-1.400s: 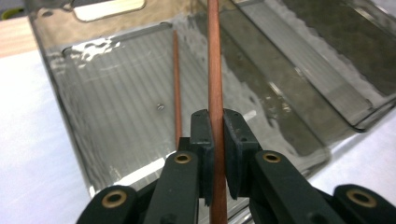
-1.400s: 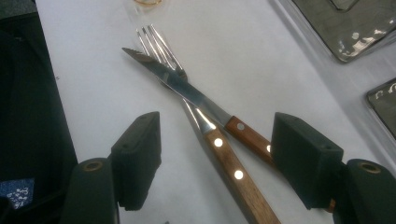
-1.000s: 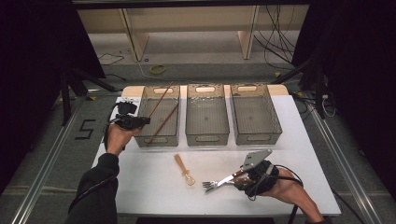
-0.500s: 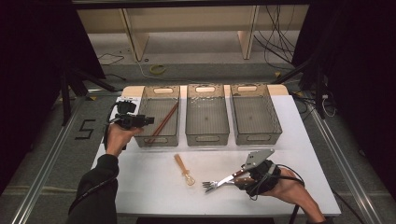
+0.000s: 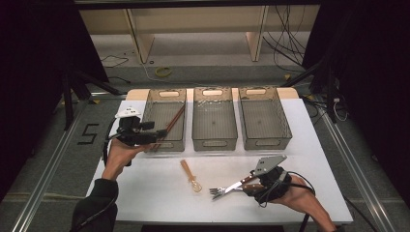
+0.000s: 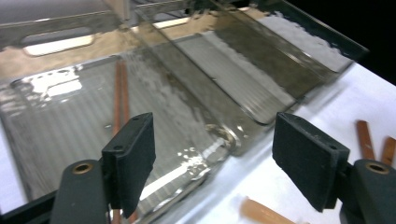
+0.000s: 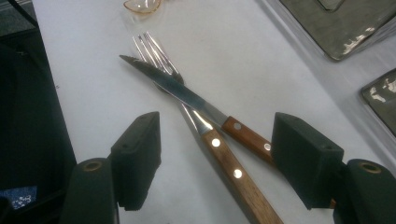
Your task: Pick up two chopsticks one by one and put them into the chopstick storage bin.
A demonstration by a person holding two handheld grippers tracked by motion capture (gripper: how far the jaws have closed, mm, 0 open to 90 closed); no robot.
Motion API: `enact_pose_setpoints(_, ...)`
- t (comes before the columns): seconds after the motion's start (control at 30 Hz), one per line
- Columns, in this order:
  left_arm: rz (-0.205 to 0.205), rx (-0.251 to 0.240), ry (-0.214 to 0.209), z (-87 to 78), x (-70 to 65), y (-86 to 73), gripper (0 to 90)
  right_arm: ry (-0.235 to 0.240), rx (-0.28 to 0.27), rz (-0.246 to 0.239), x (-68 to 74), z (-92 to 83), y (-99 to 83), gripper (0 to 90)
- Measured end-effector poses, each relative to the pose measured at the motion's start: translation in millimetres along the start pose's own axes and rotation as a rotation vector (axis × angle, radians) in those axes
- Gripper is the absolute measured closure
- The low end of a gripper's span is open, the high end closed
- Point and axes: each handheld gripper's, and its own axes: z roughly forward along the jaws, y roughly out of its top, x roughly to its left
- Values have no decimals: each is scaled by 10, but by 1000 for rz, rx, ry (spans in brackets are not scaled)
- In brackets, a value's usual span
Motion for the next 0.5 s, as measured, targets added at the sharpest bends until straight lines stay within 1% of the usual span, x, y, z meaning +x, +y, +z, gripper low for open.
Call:
enact_pose_setpoints(0.1, 42, -4, -24, -22, -69, 3, 273, -2, -5, 2, 1, 4, -7, 344)
enact_pose_setpoints(0.23, 85, 17, -46, -20, -161, 5, 266, -3, -6, 1, -6, 4, -19, 344)
enact_pose_setpoints(0.3, 115, 28, -58, -16, -217, 6, 267, -2, -7, 2, -11, -1, -26, 343)
enact_pose_setpoints(0.37, 143, 35, -60, -12, -267, 14, 266, -3, -10, 6, -14, -6, -31, 344)
enact_pose_setpoints(0.5, 178, 45, -84, -6, -337, 26, 264, -4, -11, 9, -18, -11, -40, 344)
